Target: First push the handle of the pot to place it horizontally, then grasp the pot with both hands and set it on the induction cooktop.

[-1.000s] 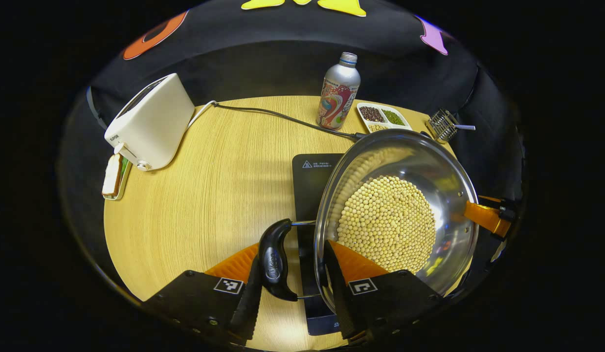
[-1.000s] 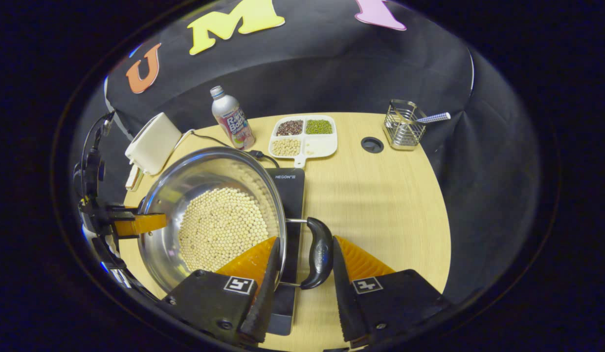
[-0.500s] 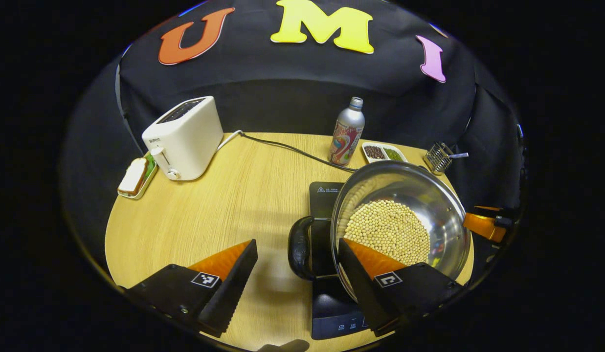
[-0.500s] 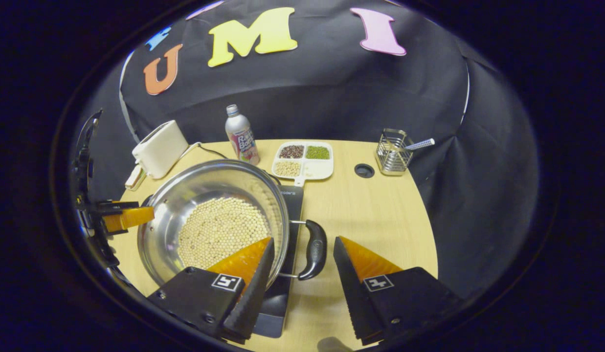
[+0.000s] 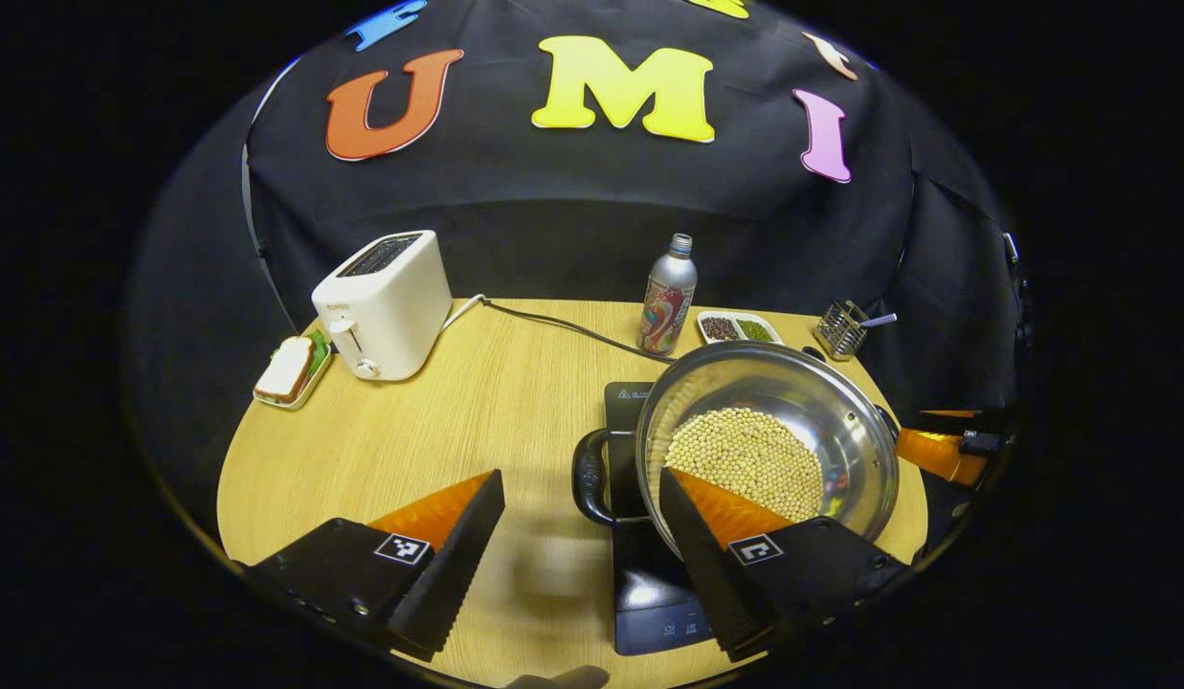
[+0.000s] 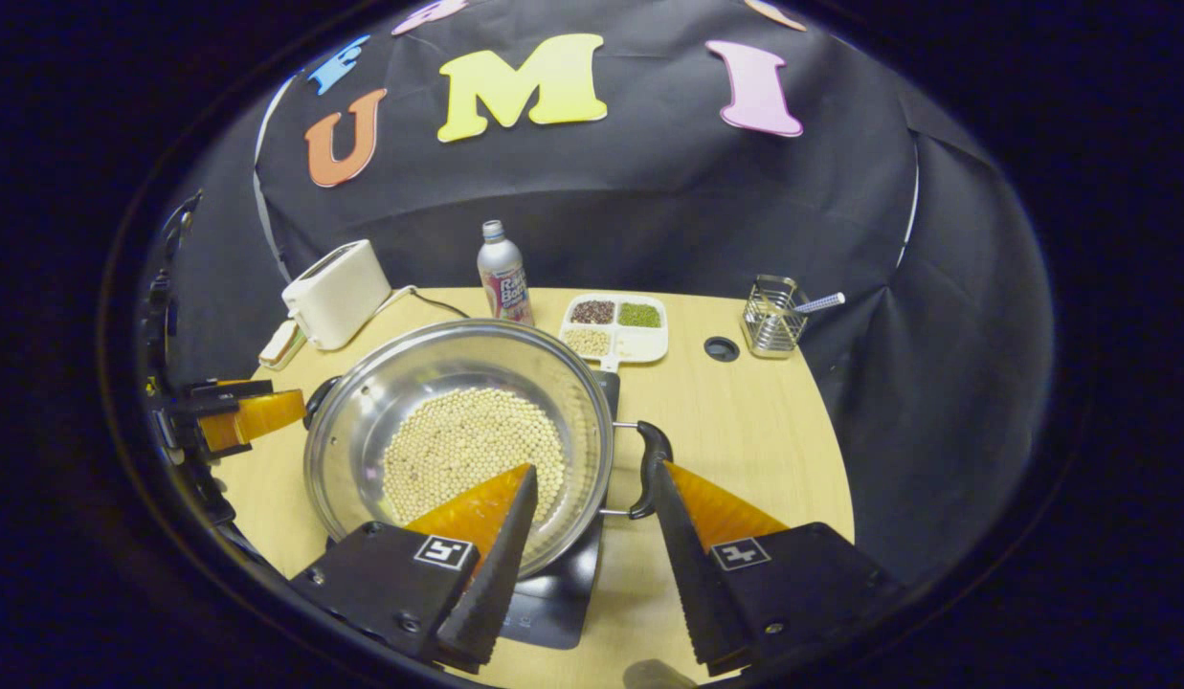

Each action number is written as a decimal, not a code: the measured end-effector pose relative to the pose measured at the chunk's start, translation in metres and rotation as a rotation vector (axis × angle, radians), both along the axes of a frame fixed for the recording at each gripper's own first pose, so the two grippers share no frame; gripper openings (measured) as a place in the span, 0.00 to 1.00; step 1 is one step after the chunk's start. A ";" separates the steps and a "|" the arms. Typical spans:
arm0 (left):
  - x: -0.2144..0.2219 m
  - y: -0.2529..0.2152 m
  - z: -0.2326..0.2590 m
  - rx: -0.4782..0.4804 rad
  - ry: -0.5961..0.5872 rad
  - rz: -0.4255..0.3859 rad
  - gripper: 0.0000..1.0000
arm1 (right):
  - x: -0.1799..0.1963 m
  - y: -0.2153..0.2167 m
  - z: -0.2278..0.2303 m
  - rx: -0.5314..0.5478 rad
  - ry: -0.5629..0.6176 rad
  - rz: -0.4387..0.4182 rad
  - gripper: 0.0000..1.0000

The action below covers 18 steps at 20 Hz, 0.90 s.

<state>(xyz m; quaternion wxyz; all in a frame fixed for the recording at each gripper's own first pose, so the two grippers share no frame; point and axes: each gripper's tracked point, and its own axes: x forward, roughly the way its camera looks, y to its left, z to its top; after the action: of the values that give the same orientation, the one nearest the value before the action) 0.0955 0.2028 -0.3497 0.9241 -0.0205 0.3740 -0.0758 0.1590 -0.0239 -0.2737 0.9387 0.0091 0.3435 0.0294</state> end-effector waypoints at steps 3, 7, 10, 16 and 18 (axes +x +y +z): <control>-0.005 0.000 0.018 -0.014 -0.036 -0.016 0.97 | -0.006 0.010 0.018 -0.006 -0.048 0.010 0.76; -0.010 0.002 0.066 -0.014 -0.134 -0.041 0.97 | -0.017 0.030 0.057 -0.013 -0.140 0.032 0.76; -0.010 0.009 0.114 -0.023 -0.236 -0.050 0.97 | -0.028 0.047 0.103 -0.028 -0.243 0.045 0.77; -0.027 0.021 0.211 -0.045 -0.435 -0.061 0.96 | -0.059 0.084 0.212 -0.002 -0.465 0.073 1.00; -0.034 0.032 0.240 -0.037 -0.492 -0.057 0.96 | -0.071 0.091 0.248 0.004 -0.547 0.069 1.00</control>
<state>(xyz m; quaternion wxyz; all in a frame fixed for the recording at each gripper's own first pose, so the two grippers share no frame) 0.0613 0.2353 -0.1095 0.9843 -0.0079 0.1368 -0.1113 0.0879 0.0671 -0.0256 0.9950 -0.0092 0.0774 0.0631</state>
